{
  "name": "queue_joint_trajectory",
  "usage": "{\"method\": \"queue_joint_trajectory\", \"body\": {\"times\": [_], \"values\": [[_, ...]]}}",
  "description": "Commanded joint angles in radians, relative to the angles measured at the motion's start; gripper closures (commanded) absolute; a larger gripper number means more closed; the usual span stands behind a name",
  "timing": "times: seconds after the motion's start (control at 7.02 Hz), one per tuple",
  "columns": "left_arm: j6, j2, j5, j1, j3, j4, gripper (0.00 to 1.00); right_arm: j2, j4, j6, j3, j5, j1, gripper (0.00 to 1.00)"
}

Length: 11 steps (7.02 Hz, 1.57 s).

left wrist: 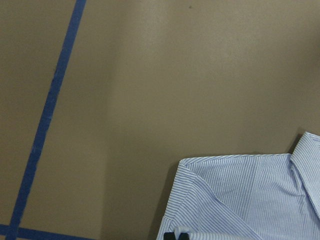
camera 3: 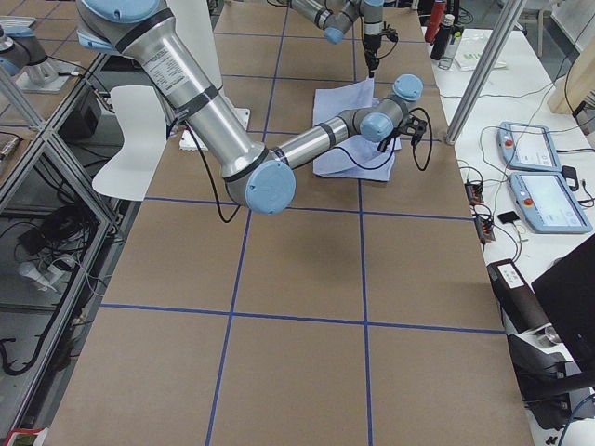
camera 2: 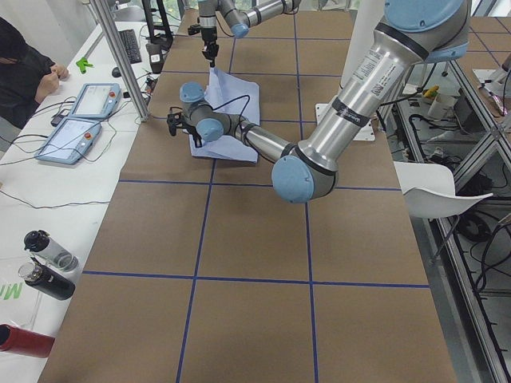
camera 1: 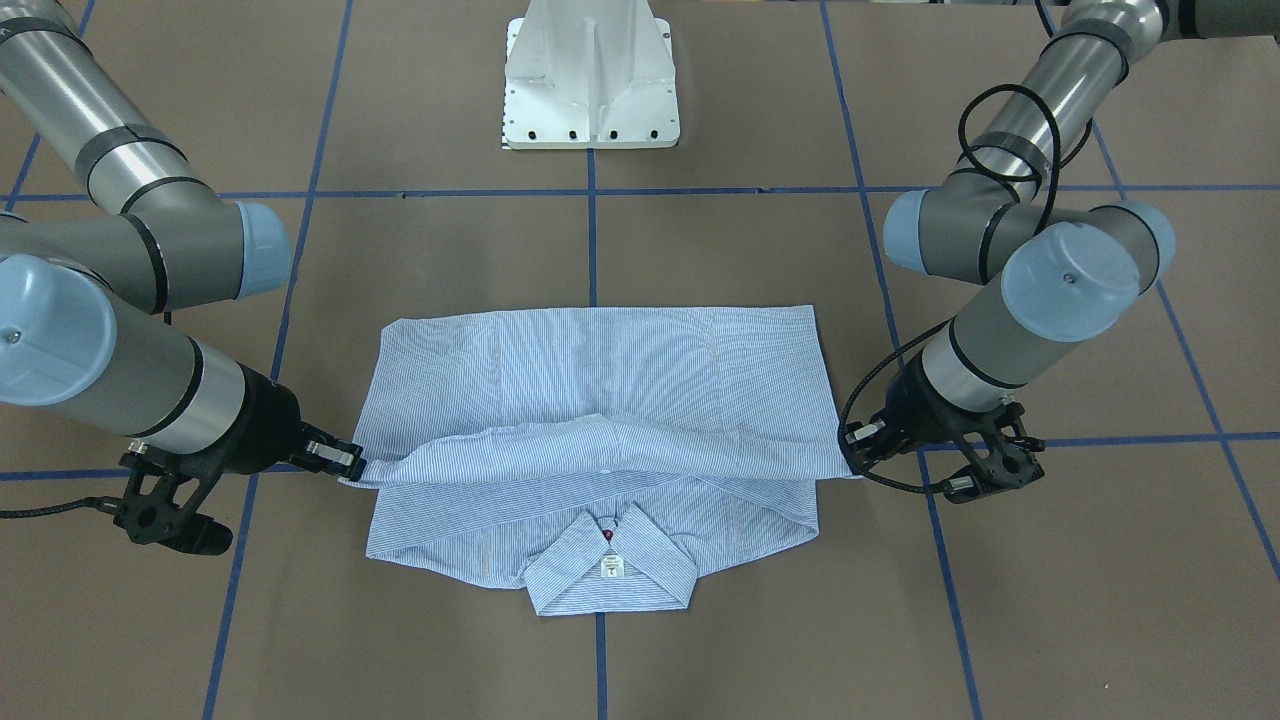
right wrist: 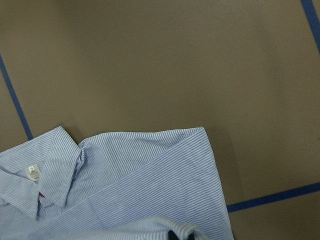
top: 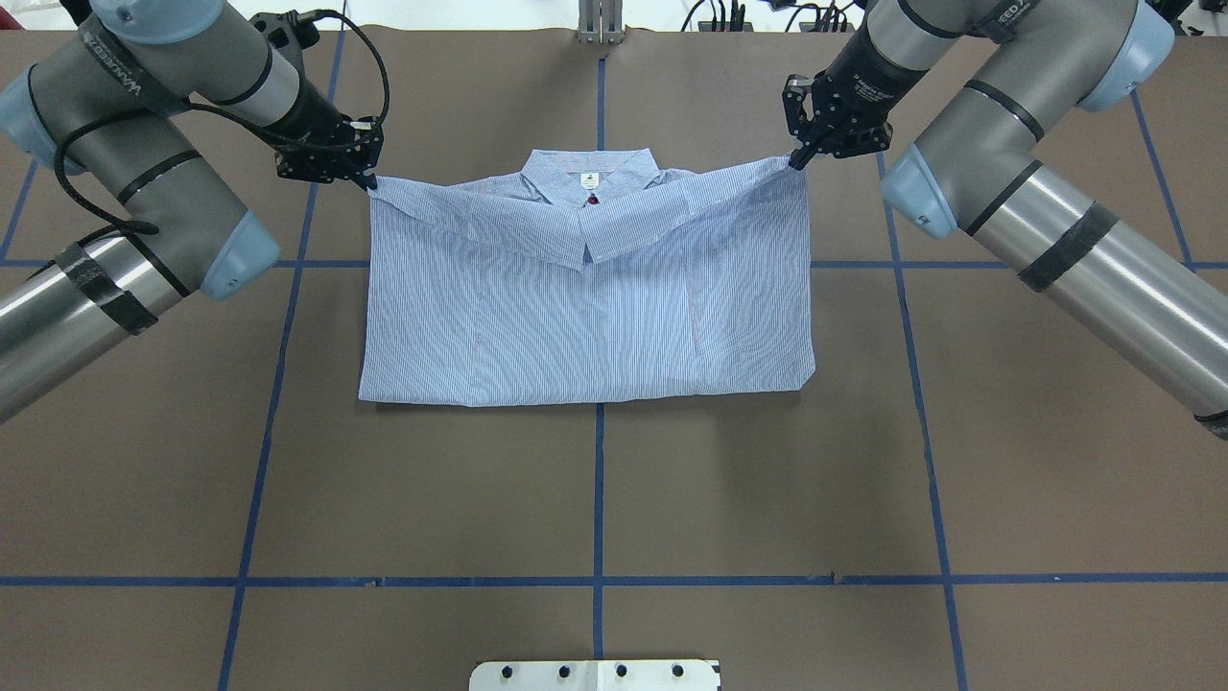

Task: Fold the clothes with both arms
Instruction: 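Carry the hem with both grippers up toward the collar, then release the hem near the collar and raise both grippers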

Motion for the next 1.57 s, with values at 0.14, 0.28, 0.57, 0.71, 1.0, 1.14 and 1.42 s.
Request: {"method": "queue_joint_trajectory", "body": {"times": [0.14, 0.28, 0.57, 0.71, 1.0, 1.14, 1.42], "values": [[-0.001, -0.004, -0.001, -0.007, 0.016, -0.015, 1.0, 0.007, 0.045, 0.0, -0.042, -0.004, 0.0, 1.0], [-0.002, -0.005, -0.001, -0.007, 0.015, -0.015, 1.0, 0.011, 0.045, 0.002, -0.042, -0.004, 0.0, 1.0], [0.001, -0.012, -0.001, -0.007, 0.013, -0.021, 1.0, 0.019, 0.046, 0.002, -0.039, -0.001, 0.0, 1.0], [-0.001, -0.01, -0.001, -0.007, 0.013, -0.038, 0.83, 0.017, 0.073, 0.0, -0.039, -0.004, -0.003, 0.48], [-0.001, -0.007, -0.001, -0.007, 0.01, -0.067, 0.0, -0.013, 0.097, -0.011, -0.039, -0.01, -0.002, 0.0], [0.001, -0.006, 0.001, -0.01, 0.01, -0.067, 0.0, -0.038, 0.113, -0.05, -0.031, -0.004, 0.006, 0.0], [-0.002, -0.001, -0.001, -0.016, -0.011, -0.059, 0.0, -0.16, 0.121, -0.035, 0.138, -0.001, -0.011, 0.0]]}}
